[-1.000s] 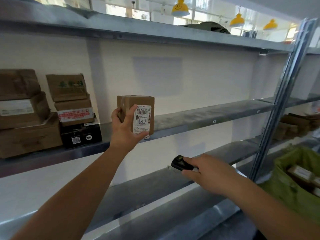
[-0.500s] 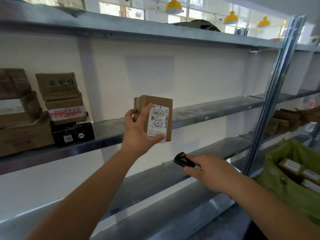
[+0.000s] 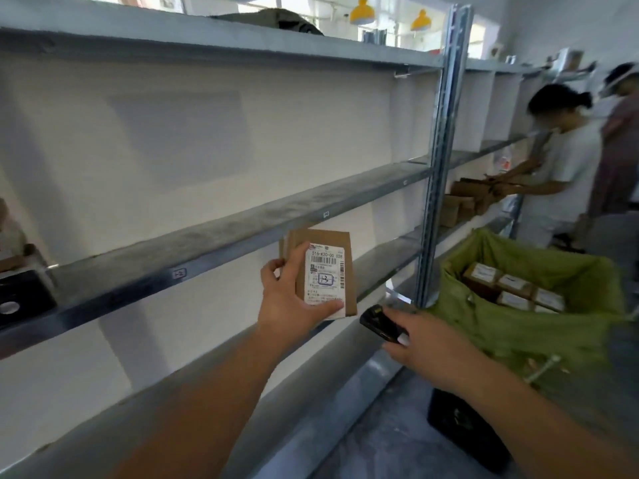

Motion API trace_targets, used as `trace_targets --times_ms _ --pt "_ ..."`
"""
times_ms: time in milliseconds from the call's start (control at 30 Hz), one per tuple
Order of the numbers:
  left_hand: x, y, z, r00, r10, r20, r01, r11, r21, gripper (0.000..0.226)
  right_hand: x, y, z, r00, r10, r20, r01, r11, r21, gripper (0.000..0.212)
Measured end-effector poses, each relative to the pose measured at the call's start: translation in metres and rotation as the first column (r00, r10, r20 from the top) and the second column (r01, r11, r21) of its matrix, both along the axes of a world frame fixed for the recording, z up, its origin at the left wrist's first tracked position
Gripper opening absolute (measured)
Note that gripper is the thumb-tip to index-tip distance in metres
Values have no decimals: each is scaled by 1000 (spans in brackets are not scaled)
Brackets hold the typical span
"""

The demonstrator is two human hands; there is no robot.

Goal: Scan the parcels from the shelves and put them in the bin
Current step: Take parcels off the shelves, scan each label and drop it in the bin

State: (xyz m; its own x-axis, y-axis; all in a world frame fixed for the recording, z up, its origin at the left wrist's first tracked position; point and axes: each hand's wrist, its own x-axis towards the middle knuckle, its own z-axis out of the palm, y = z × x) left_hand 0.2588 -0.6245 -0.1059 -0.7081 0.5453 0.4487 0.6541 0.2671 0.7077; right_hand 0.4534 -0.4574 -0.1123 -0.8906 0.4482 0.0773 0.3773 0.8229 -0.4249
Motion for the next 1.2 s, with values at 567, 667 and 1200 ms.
trace_targets --times_ms 567,667,1200 --pt "128 291 -80 899 -271 343 289 957 -1 125 151 231 -47 907 -420 40 419 884 -208 59" --pt "146 337 -88 891 -262 371 295 955 -34 124 175 276 -54 880 -471 66 473 854 -218 63" --pt "139 500 -142 820 -273 503 355 932 -74 125 198 406 -74 855 -502 127 517 811 -273 56"
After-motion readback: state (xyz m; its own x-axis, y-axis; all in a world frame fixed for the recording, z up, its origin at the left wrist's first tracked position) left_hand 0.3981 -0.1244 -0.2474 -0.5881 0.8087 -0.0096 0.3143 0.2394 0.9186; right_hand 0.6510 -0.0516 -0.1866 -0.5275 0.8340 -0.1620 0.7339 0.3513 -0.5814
